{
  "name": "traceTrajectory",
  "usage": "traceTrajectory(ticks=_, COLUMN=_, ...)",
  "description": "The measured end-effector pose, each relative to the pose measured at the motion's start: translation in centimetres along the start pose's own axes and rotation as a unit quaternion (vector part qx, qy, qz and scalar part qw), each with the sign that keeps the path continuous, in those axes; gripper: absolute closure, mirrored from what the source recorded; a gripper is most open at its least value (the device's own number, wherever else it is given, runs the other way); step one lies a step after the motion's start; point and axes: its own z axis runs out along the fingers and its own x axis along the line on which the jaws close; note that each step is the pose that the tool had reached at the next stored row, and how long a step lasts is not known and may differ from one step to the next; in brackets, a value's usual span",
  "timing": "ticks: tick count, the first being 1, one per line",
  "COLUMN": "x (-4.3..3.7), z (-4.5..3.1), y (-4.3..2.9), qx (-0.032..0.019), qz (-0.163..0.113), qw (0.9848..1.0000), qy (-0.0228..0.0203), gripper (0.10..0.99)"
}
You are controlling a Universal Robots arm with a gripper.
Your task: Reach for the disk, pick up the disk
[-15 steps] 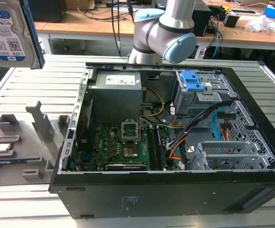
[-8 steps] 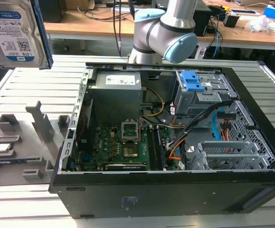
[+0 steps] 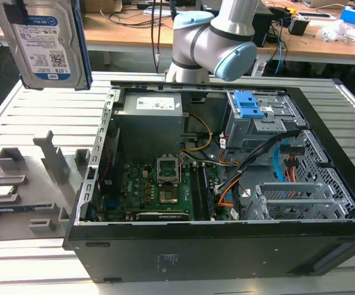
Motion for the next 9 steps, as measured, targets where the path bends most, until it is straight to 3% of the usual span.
traceTrajectory(ticks=6, x=0.02, z=-0.09, y=-1.96, qx=0.0000, qz=0.000, qw=1.0000, qy=0.0000, gripper=0.722)
traceTrajectory(ticks=9, x=0.03, z=-0.15, y=-3.36, qx=0.0000, qz=0.000, qw=1.0000, qy=0.0000, gripper=0.722)
